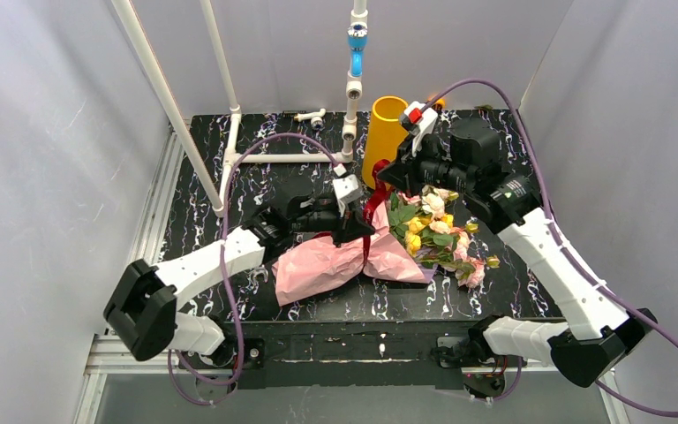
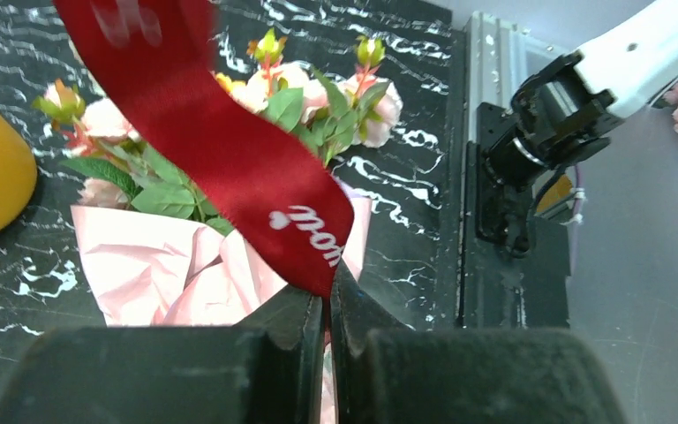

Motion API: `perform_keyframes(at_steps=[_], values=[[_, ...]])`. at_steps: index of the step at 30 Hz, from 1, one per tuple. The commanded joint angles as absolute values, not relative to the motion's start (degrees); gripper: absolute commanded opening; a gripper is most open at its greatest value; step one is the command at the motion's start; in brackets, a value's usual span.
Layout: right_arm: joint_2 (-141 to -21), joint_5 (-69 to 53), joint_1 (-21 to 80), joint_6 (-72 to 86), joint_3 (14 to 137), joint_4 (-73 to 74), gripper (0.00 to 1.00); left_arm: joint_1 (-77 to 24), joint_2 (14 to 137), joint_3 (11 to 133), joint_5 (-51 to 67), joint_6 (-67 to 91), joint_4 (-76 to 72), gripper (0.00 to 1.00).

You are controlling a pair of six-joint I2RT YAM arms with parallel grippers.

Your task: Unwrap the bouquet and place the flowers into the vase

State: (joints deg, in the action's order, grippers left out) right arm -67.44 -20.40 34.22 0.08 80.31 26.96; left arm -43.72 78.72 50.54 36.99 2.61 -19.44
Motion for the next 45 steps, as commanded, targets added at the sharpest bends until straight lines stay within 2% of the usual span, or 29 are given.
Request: perform_keyframes(at_steps=[1,3,7,9,10,11,13,19,27,32,45], values=[[-66.6,-19.17,33.93,0.14,76.21,28.91,0.01,-44.04,70.28,52.65,39.25,0.53,-15.62,0.0],[-65.49,-19.23,33.93,-1.55,72.99,29.43,0.08,-44.03,68.75,53.19,38.92,0.35,-14.47,0.0],[-62.52,-20.32,33.93,-6.6,68.27,33.9,0.33,-44.0,68.01,56.66,38.11,-1.38,-9.34,0.0],[-59.93,-20.7,33.93,-8.83,65.81,36.13,0.51,-43.95,68.67,60.36,39.58,-2.75,-5.28,0.0],[-58.46,-20.78,33.93,-9.76,64.34,36.83,0.66,-43.97,69.27,62.55,40.06,-3.6,-2.57,0.0],[-56.93,-20.93,33.93,-10.61,63.08,37.31,0.75,-43.99,69.89,64.83,40.7,-4.2,0.24,0.0],[-53.83,-21.05,33.91,-12.46,60.74,37.84,0.83,-43.72,70.43,67.99,40.2,-4.63,3.99,0.0],[-45.96,-23.94,33.93,-11.93,56.64,38.36,0.87,-42.97,73.66,77.09,42.36,-6.43,9.66,0.0],[-50.34,-26.51,34.0,-6.35,51.53,23.11,0.87,-41.09,78.35,88.09,44.88,0.34,8.51,0.0],[-53.17,-26.78,34.06,-4.7,45.13,13.04,0.83,-38.28,80.71,91.98,44.22,9.86,3.51,0.0],[-62.9,-28.44,37.09,3.35,42.96,0.53,0.68,-33.13,83.19,96.37,44.16,12.77,3.02,0.0]])
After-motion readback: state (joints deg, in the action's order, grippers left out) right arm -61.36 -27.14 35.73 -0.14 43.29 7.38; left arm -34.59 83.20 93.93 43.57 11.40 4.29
